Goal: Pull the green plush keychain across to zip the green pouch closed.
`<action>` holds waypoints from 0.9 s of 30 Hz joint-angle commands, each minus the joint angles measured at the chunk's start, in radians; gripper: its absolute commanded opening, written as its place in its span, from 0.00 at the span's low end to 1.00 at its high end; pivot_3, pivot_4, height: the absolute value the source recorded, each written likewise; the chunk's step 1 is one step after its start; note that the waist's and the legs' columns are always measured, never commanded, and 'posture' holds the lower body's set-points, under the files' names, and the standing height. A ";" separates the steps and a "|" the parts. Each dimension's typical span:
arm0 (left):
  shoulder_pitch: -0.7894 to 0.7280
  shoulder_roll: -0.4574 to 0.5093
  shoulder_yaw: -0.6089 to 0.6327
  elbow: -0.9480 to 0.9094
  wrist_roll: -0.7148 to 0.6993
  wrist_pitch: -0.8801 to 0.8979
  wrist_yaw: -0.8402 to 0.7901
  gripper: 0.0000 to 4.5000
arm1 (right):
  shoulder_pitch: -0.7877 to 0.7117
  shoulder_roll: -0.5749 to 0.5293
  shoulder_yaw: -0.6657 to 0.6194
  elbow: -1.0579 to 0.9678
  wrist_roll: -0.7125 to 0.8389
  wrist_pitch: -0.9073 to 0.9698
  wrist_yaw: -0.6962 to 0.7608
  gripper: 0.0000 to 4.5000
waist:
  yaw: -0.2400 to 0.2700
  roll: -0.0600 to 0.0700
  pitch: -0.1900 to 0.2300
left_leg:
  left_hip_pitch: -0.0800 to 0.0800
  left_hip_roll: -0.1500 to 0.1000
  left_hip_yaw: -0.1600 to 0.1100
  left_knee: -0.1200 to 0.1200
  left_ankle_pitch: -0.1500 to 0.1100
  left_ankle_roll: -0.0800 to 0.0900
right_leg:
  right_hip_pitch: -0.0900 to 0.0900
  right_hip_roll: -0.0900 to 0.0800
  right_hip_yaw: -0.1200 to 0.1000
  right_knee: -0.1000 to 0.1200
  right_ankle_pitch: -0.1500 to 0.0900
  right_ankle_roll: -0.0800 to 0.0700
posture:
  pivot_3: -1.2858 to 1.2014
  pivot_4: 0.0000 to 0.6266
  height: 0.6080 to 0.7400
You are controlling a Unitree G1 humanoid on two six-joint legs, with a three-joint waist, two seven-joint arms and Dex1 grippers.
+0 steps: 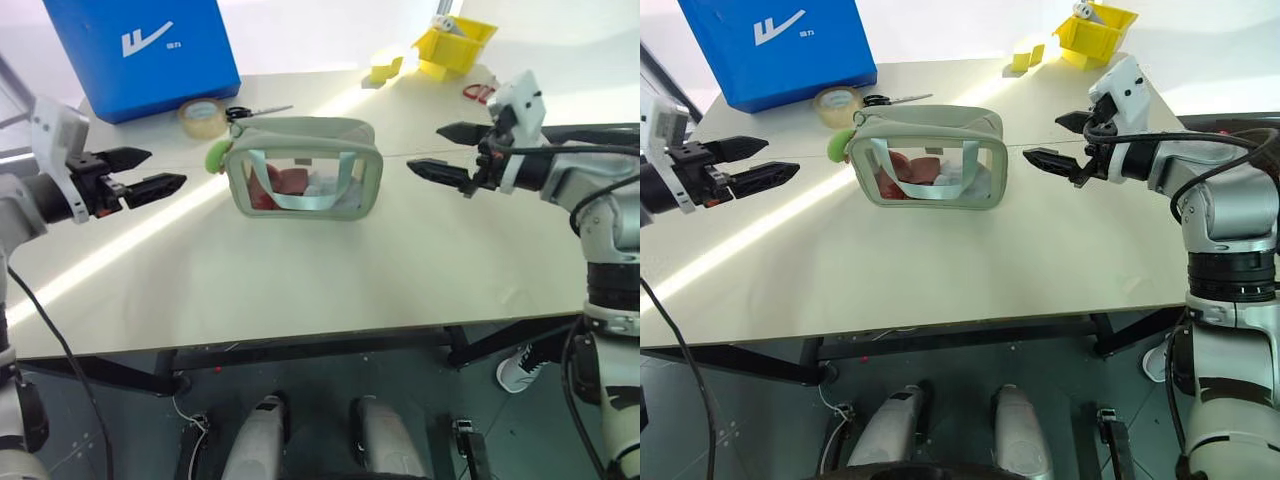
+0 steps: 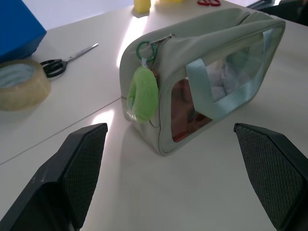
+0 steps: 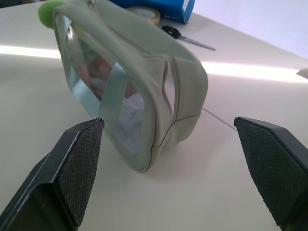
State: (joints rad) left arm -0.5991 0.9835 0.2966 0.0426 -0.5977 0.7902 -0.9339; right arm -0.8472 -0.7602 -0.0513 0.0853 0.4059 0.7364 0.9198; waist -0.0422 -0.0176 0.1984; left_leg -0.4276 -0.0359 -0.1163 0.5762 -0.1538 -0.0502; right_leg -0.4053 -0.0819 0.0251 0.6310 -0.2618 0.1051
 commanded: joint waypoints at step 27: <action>-0.037 0.002 0.000 -0.106 -0.020 -0.016 -0.001 1.00 | -0.205 0.224 0.156 0.346 -0.187 -0.294 -0.003 1.00 | -0.002 0.000 0.000 | -0.001 0.000 0.000 0.000 0.000 0.000 | -0.002 0.001 0.001 0.002 0.002 0.004 | 0.52 0.24 1.00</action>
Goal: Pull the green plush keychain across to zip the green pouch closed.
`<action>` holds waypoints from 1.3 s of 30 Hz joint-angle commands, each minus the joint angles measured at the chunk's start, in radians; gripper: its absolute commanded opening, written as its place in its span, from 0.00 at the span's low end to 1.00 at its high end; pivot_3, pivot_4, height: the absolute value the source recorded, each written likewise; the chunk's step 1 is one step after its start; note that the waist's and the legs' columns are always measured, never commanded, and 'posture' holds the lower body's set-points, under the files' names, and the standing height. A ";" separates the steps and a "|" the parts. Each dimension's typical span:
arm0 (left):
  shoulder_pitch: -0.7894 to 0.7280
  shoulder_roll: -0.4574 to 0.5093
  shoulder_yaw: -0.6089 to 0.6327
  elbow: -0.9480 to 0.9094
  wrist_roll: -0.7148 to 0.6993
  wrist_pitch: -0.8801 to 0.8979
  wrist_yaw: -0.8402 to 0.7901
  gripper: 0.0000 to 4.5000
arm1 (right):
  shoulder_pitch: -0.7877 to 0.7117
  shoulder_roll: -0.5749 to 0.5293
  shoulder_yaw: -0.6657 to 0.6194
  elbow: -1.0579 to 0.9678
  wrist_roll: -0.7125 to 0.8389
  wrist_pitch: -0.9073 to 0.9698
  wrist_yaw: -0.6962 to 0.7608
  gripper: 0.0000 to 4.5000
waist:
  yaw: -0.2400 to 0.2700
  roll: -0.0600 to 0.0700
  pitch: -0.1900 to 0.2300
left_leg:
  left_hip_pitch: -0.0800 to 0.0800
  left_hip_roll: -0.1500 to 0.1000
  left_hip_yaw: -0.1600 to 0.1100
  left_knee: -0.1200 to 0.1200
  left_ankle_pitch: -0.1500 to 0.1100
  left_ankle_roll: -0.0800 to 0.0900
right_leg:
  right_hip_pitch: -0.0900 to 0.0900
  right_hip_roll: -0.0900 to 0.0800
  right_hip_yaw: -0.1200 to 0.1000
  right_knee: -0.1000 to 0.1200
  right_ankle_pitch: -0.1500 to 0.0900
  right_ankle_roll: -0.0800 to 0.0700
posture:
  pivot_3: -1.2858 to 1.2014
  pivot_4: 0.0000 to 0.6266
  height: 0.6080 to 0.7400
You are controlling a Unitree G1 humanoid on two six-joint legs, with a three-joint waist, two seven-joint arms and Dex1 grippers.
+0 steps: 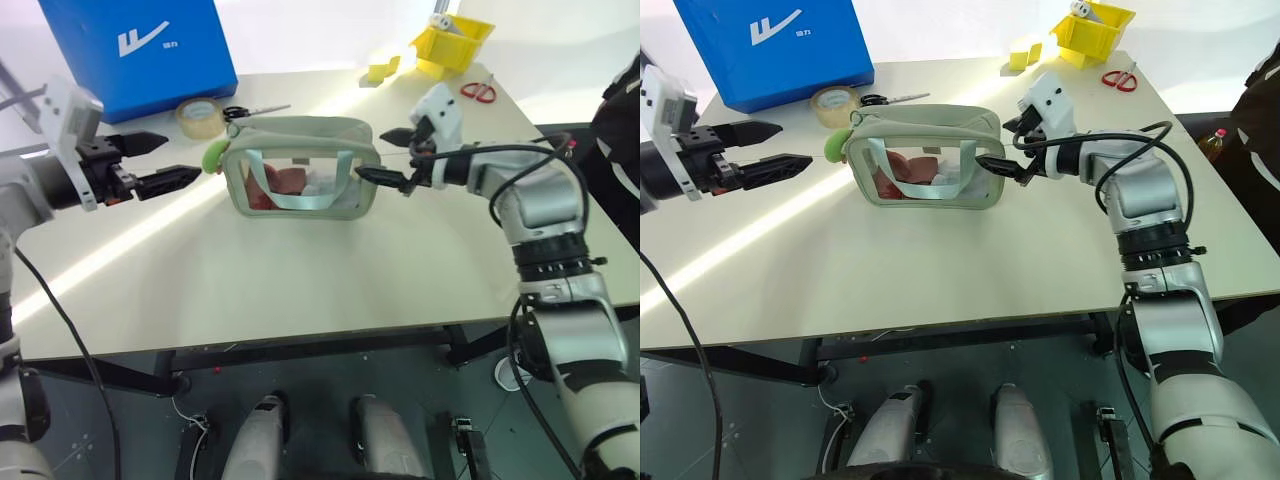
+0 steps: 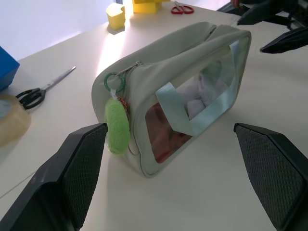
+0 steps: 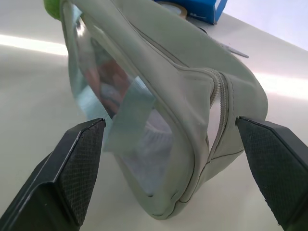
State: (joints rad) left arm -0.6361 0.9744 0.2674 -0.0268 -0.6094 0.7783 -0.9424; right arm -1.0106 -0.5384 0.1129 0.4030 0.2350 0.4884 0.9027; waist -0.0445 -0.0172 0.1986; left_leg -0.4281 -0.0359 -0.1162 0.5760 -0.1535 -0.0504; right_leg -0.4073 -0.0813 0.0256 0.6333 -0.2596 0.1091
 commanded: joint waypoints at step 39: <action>0.040 0.050 0.017 0.011 0.011 -0.020 -0.012 1.00 | 0.152 -0.142 0.036 -0.295 0.084 0.021 0.397 0.01 | -0.004 0.000 0.000 | 0.002 0.000 0.000 0.002 0.001 -0.001 | -0.001 0.001 0.001 0.007 0.001 0.000 | 0.52 0.24 1.00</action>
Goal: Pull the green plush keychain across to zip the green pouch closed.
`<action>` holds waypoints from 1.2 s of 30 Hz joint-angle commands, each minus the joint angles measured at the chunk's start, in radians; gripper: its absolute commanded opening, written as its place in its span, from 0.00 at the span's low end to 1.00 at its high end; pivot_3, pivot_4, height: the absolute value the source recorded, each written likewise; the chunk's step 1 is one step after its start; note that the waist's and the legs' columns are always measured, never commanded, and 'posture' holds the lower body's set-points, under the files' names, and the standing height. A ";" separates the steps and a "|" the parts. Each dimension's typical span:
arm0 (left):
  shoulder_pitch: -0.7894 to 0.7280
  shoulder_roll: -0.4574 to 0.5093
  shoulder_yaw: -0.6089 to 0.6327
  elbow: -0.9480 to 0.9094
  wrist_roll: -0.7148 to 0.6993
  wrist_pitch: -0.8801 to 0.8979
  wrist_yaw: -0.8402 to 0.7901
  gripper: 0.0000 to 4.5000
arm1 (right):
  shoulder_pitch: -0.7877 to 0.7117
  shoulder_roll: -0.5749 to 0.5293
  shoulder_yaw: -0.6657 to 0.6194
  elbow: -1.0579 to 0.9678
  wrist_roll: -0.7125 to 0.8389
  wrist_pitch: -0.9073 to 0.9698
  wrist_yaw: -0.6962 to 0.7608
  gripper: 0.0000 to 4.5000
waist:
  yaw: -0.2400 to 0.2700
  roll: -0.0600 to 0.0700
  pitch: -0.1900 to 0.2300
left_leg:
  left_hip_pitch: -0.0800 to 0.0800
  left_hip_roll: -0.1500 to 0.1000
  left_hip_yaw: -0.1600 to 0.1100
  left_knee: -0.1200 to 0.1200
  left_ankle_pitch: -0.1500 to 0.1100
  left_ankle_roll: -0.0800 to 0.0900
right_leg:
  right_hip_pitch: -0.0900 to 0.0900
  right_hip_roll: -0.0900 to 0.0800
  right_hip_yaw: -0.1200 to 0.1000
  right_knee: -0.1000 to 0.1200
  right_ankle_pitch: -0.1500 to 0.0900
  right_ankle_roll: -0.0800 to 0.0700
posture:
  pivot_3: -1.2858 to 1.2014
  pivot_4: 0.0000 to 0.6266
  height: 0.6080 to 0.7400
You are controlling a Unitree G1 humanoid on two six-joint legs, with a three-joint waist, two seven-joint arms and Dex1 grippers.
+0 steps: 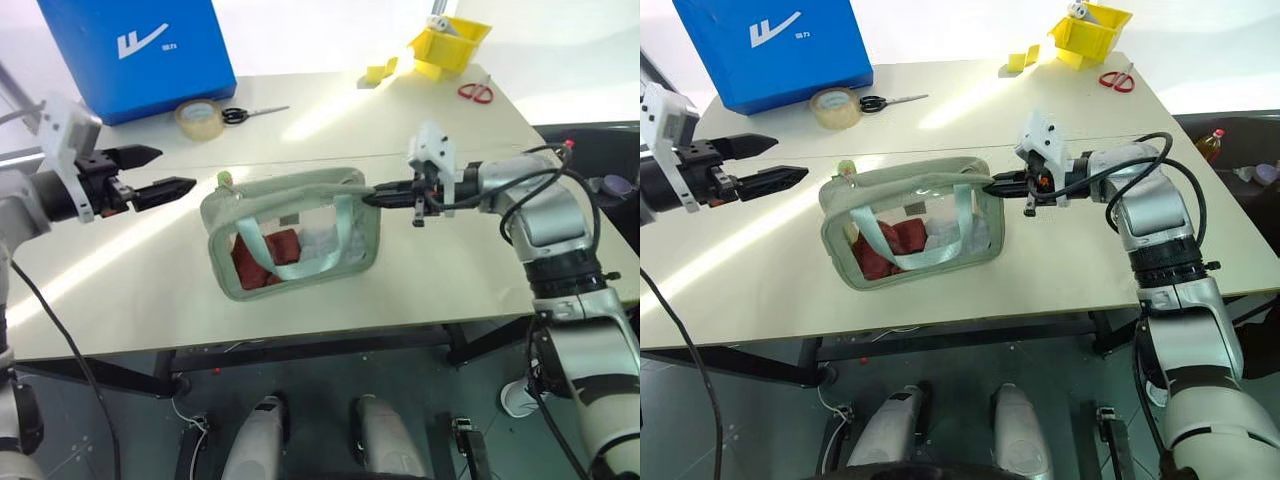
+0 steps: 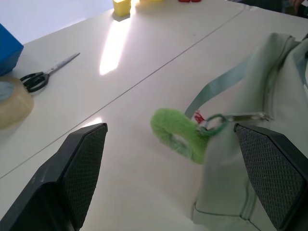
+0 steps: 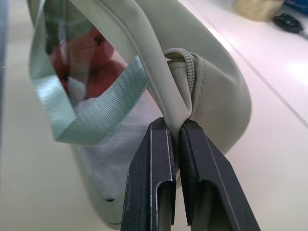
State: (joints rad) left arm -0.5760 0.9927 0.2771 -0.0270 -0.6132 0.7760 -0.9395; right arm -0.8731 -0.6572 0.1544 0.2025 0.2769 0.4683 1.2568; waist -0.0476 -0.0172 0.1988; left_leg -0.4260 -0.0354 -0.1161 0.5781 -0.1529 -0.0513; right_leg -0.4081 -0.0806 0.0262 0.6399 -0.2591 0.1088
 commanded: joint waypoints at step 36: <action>-0.180 -0.224 -0.063 0.151 -0.091 0.445 0.109 0.88 | 0.113 -0.027 -0.011 -0.271 0.061 0.159 -0.090 0.00 | 0.001 -0.001 0.000 | 0.001 0.000 -0.001 0.002 0.000 0.000 | -0.001 0.000 0.000 0.007 -0.001 0.002 | 0.52 0.24 1.00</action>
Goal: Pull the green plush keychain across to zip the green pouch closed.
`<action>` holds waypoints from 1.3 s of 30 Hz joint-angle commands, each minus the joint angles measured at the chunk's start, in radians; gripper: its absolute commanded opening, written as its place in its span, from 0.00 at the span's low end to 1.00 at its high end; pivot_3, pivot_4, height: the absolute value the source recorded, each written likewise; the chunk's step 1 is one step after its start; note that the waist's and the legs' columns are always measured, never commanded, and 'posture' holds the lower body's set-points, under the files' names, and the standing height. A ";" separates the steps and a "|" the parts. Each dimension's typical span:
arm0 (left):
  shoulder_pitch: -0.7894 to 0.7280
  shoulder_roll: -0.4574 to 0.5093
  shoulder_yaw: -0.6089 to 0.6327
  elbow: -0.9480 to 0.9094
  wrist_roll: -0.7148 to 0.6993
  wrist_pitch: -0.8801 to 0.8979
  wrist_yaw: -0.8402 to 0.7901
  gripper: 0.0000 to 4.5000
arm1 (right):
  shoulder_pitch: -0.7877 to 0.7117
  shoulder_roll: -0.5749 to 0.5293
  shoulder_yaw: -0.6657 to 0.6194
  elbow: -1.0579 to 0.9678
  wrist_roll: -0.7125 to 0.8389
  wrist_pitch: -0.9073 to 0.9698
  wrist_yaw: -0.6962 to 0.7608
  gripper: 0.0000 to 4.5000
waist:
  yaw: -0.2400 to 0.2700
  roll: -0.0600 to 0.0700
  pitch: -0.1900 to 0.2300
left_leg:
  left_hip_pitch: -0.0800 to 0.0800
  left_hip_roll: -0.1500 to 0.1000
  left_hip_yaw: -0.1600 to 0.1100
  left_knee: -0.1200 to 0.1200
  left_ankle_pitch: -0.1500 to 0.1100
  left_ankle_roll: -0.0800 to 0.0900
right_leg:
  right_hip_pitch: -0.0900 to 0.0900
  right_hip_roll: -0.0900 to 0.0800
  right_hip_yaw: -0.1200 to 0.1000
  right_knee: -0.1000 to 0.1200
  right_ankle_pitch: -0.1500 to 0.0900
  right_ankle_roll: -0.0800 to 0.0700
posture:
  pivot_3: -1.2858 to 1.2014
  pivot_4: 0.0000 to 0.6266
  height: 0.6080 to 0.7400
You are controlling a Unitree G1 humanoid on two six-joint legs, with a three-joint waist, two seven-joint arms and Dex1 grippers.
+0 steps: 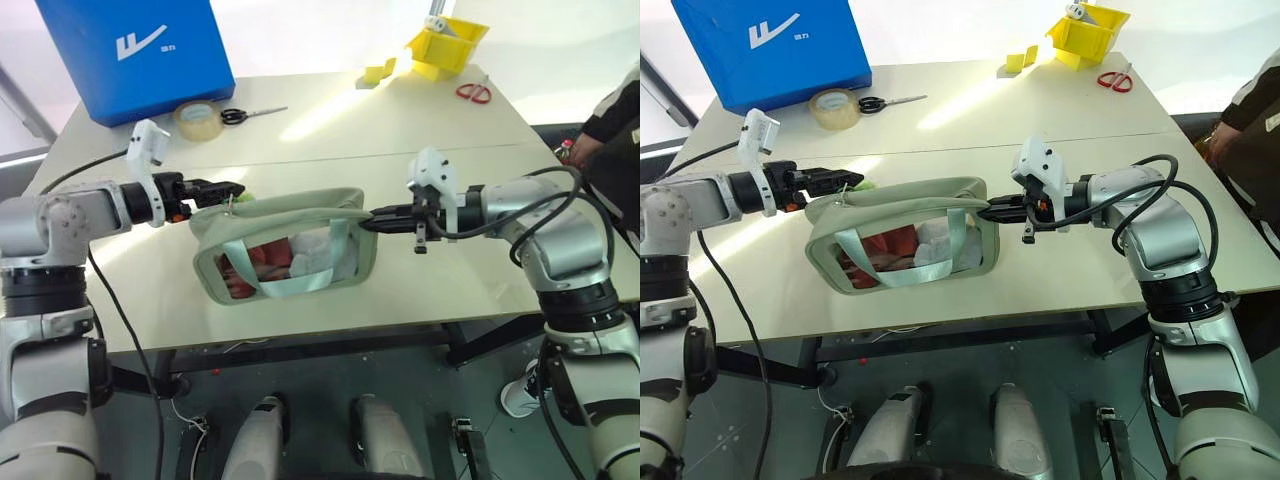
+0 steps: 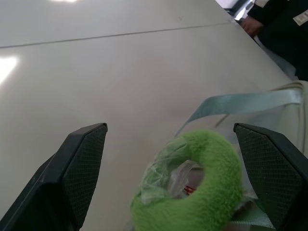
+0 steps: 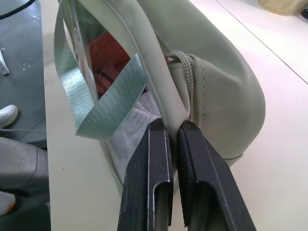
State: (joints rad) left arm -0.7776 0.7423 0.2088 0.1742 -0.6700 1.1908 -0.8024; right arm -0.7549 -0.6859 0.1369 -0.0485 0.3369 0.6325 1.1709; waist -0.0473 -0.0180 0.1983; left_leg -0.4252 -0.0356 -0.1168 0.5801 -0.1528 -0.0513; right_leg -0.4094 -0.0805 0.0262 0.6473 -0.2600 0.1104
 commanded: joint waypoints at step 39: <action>0.167 0.200 -0.152 -0.017 0.212 -0.517 -0.350 0.99 | -0.044 -0.012 0.010 0.040 -0.022 -0.042 -0.002 0.00 | 0.004 0.000 0.000 | 0.000 0.000 0.000 0.000 0.000 0.000 | 0.000 -0.001 0.000 -0.001 -0.002 -0.003 | 0.52 0.24 1.00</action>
State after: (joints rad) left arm -0.6186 0.9377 0.0699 0.1871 -0.4737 0.7091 -1.1239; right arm -0.7849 -0.6867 0.1536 0.0042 0.3185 0.5968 1.1692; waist -0.0430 -0.0180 0.1983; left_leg -0.4256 -0.0358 -0.1165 0.5796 -0.1529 -0.0515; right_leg -0.4096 -0.0816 0.0263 0.6461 -0.2614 0.1076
